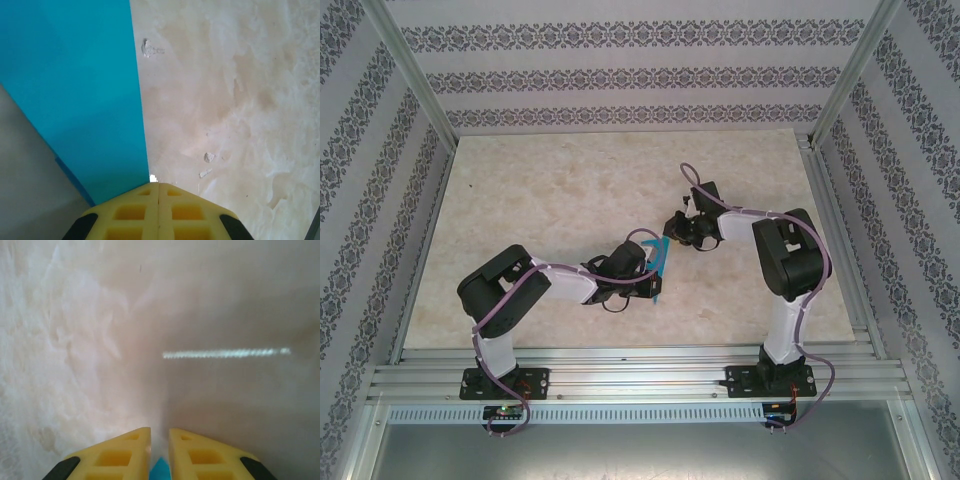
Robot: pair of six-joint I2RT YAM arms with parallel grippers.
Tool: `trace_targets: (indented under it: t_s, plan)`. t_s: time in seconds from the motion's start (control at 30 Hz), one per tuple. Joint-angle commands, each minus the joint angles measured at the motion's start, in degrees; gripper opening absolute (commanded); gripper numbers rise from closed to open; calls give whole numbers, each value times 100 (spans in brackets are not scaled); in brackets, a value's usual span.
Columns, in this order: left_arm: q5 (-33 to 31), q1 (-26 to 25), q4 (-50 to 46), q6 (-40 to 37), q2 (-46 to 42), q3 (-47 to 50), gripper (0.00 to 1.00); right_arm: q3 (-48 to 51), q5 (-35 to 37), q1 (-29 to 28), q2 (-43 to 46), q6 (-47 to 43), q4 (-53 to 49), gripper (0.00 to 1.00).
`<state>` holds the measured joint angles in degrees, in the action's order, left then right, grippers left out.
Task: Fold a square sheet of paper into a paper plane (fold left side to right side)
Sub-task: Fold the wing for the fifth time at the center of the table.
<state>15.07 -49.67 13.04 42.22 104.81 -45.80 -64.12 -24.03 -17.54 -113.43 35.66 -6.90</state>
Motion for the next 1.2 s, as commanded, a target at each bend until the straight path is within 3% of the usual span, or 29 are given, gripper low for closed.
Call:
trace_targets:
  t_s: [0.0,0.3,0.5,0.97,1.17]
  plan:
    - [71,-174,-1427,91,215,413,5,-226,861,303,-173,-313,264,18]
    - [61,-181,-1344,103,222,344,5,630,276,152,1194,-35,362,19]
    - [69,-183,-1350,76,221,248,5,1640,28,-510,1754,780,1032,17]
    - [62,-202,-1359,28,188,214,6,2238,189,-1128,1610,1229,1376,16]
    - [124,-243,-1389,-46,58,268,11,1946,963,-1129,1455,743,507,16]
